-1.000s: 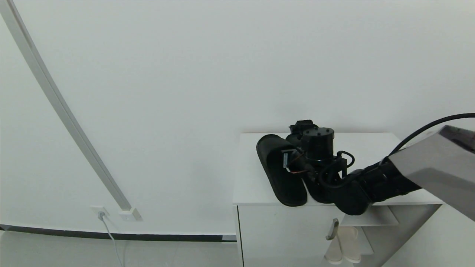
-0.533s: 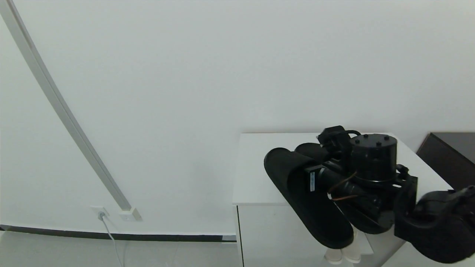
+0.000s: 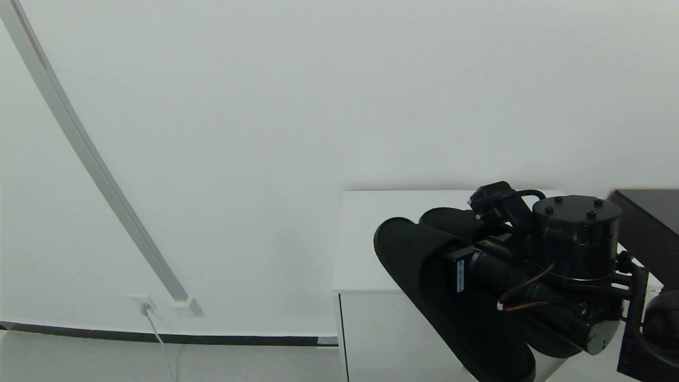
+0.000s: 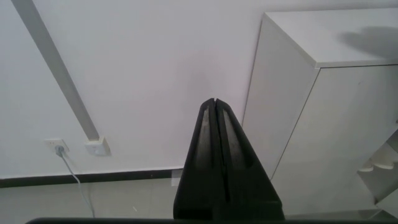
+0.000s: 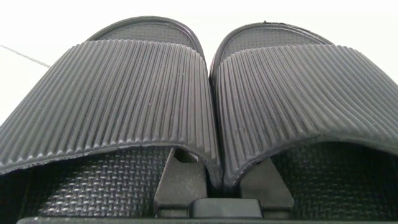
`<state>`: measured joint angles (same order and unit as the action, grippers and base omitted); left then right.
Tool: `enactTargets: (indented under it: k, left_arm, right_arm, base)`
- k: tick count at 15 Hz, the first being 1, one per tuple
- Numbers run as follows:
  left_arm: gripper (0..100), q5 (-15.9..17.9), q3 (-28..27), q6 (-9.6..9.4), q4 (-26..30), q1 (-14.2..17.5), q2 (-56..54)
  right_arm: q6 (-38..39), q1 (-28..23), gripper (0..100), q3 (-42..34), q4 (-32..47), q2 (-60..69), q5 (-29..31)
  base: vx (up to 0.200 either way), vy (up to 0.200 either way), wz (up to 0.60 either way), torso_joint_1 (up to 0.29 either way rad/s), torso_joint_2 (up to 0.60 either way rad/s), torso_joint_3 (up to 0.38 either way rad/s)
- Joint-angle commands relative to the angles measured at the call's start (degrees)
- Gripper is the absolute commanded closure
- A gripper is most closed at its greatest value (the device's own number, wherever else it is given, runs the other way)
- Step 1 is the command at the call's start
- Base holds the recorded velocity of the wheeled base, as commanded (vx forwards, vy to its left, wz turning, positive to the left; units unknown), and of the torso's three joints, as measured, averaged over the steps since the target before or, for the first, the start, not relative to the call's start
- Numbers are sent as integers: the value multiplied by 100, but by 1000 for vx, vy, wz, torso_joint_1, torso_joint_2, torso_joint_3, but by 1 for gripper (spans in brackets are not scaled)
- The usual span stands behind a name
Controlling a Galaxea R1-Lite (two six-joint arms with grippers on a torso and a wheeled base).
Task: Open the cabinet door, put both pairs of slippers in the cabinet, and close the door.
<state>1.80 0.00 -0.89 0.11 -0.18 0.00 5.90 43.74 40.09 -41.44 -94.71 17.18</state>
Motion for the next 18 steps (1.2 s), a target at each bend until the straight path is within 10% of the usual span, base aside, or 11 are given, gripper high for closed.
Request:
enactTargets:
  k: [1,11,18]
  left_arm:
    - [100,-5,0,1,-2,1,9]
    - [100,-5,0,10,-2,1,9]
    - [100,4,0,10,-2,1,9]
  right_arm:
    - [-1,12,100,-2,4,-4,14]
    - [-10,56,100,-28,13,-13,31]
    - [-28,100,100,-81,-14,-65,49]
  base:
    - [0,0,0,0,0,0]
    - [-200,0,0,2,5,3]
    - [0,0,0,0,0,0]
